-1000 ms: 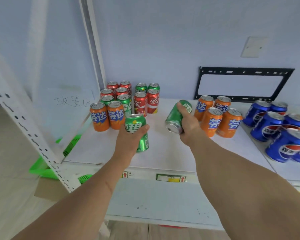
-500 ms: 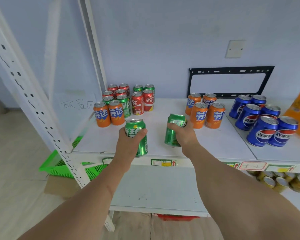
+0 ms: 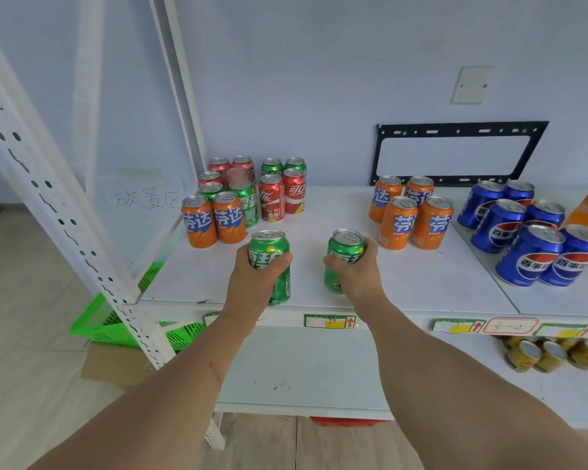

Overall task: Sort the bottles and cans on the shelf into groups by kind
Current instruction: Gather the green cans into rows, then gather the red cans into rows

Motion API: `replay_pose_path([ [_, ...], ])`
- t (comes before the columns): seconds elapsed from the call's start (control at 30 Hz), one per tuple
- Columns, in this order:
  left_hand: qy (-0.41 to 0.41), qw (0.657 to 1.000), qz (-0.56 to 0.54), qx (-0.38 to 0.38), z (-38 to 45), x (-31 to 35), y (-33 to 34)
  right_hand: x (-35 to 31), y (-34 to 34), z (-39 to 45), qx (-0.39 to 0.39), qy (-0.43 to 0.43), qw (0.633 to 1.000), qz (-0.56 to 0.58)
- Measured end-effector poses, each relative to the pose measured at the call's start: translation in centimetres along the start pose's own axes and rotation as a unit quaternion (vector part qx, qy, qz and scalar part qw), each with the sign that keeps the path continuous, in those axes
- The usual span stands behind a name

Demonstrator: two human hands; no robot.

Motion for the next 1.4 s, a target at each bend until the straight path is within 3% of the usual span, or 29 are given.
replay_pose_path([
  [0.13, 0.025, 0.997, 0.068, -0.014, 0.5, 0.1, 0.1, -0.3, 0.2, -1.1, -0.002, -0.007, 0.999, -0.046],
  [0.23, 0.019, 0.996, 0.079, -0.045, 0.7, 0.5, 0.4, 0.1, -0.7, -2.4, 0.008, 0.034, 0.981, -0.191],
  [0.33, 0.008, 0.993, 0.093, -0.071, 1.2, 0.5, 0.9, 0.1, -1.9, -4.9, -0.026, 0.047, 0.903, -0.426],
  [0.43, 0.018, 0.989, 0.117, -0.089, 1.7, 0.4, 1.5, 0.0, -2.0, -6.6, -0.073, -0.002, 0.851, -0.521],
  [1.0, -0.005, 0.977, 0.132, -0.169, 3.7, -0.2, 2.3, -2.1, -2.9, -8.1, -0.045, -0.045, 0.853, -0.517],
  [1.13, 0.049, 0.964, 0.216, -0.150, 4.6, 2.1, 1.0, -5.7, -2.6, -7.2, -0.021, -0.107, 0.827, -0.551],
  [1.27, 0.166, 0.922, 0.338, -0.095, 5.7, 5.6, 0.3, -9.5, -1.9, -5.2, 0.004, -0.176, 0.812, -0.557],
  [1.4, 0.226, 0.892, 0.386, -0.065, 7.7, 7.7, 0.3, -11.7, -0.8, -1.5, 0.003, -0.198, 0.810, -0.552],
])
Point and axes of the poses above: each hand's wrist, its own z-axis towards the middle knuckle, its own y-axis out of the palm, x = y × z, the point moved 2 cm from there along z, towards the middle knuckle, and after that the axes turned 4 degrees about -y, right-handed, at the moved point
